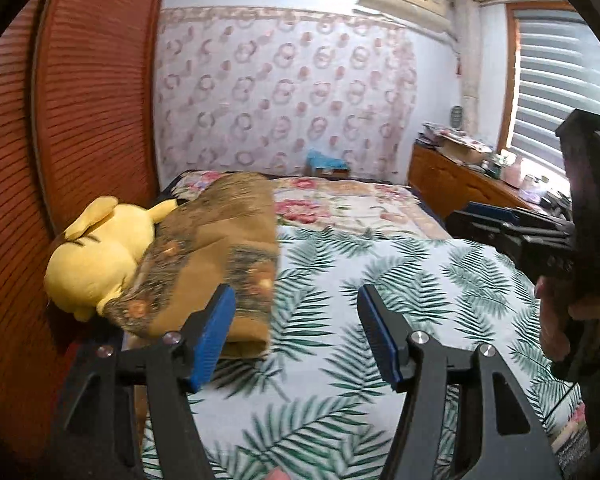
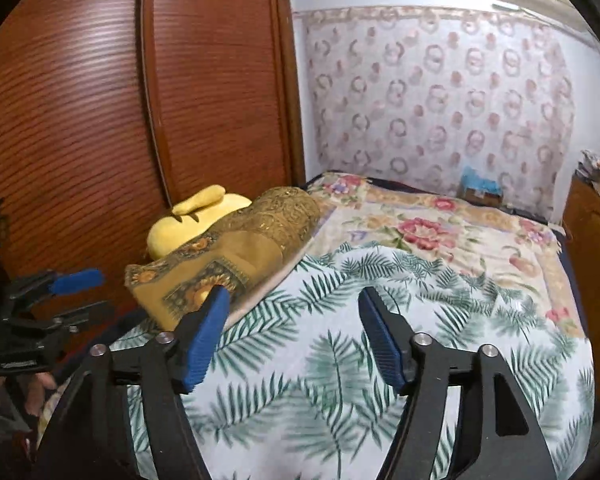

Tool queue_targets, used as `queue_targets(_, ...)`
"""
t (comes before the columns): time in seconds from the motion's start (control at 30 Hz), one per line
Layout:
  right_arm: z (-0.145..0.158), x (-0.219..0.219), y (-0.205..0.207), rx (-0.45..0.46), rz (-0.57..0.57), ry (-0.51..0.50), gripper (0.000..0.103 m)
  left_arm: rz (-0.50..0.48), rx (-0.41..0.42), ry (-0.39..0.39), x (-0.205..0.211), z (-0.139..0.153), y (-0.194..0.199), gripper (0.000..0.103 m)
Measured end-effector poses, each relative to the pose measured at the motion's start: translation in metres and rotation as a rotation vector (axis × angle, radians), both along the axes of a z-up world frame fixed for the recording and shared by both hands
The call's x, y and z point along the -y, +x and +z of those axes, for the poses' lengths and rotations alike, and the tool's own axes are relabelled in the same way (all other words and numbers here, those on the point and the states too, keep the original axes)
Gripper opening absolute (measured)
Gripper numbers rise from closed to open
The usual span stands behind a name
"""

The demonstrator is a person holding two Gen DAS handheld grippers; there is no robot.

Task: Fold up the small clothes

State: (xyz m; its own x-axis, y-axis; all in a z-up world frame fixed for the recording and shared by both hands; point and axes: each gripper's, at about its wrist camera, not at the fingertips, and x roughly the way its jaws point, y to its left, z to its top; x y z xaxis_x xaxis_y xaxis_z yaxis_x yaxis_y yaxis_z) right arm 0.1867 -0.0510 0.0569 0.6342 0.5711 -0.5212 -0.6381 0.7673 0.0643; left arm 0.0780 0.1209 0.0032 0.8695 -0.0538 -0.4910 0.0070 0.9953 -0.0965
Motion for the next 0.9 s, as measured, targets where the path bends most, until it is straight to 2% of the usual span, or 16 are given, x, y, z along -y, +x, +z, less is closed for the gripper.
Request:
queue_targets(0.27, 0.015, 0.059, -0.053, 0.055, -0.176, 0.002, 0.084, -0.059, 0.048, 0.019, 0.048, 0.020, -0.009, 0.063)
queue_targets(0.57, 0.036, 0.109, -0.093, 0.120, -0.319, 0.023, 0.084, -0.095, 0.080, 0.043, 0.082, 0.042, -0.016, 0.063)
queue_targets(0.9, 0.053, 0.140, -0.117, 0.171, -0.404, 0.045, 0.084, -0.077, 0.104, 0.044, 0.098, 0.066, -0.025, 0.063)
